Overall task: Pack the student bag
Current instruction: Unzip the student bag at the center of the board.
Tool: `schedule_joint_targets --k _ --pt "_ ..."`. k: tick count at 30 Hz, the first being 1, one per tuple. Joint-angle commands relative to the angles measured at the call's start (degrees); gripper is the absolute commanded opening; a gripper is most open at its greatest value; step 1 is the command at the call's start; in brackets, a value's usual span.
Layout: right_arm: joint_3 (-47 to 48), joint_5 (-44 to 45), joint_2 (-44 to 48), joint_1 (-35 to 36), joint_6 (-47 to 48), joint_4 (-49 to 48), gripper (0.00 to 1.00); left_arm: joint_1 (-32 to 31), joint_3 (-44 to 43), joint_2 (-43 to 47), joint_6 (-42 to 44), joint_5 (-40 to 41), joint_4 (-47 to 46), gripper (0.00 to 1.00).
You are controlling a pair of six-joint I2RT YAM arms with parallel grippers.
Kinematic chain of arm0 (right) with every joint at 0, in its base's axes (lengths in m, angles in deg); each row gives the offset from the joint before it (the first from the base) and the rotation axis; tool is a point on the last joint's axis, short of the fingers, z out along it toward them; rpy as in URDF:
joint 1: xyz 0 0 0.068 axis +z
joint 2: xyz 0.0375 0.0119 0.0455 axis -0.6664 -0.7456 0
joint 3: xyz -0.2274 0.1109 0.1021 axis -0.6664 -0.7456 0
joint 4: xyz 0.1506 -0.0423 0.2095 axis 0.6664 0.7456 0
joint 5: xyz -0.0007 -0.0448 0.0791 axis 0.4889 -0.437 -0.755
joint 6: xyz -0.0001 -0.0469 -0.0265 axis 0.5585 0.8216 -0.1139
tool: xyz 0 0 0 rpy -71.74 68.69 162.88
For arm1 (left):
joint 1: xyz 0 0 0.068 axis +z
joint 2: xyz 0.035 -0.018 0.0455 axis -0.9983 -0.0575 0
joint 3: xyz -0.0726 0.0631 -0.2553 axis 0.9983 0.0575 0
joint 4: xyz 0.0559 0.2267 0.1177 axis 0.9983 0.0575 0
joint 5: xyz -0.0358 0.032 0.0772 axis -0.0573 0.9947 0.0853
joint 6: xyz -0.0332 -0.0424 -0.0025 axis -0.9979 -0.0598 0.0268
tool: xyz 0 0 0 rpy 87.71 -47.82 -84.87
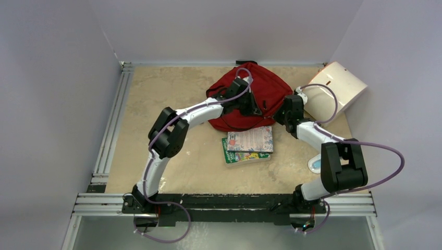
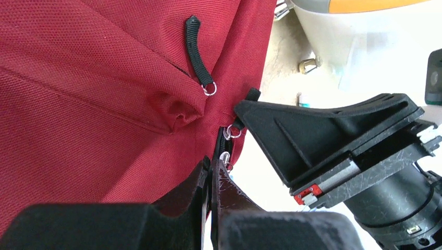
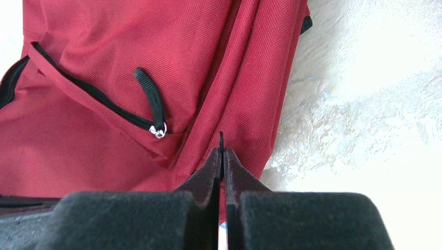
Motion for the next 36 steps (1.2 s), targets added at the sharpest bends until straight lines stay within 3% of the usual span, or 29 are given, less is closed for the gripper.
schedule_joint_targets --k 1,12,25,36 --pt "2.78 3.44 -1.29 -0.9 -0.07 0.75 0.0 0.44 0.08 5.77 5.07 1.84 0.78 0.0" --pt "5.1 4.11 -4.29 -2.83 0.15 0.36 0.0 0.11 0.87 11.52 12.34 4.42 6.11 0.0" --pt "7.75 4.21 -5.4 -4.57 1.29 0.92 0.0 0.59 9.69 21.35 17.81 12.59 10.45 0.0" --pt "7.85 4.68 -4.97 -5.34 1.69 1.37 0.0 6.87 14.11 26.37 21.9 16.12 12.92 0.0"
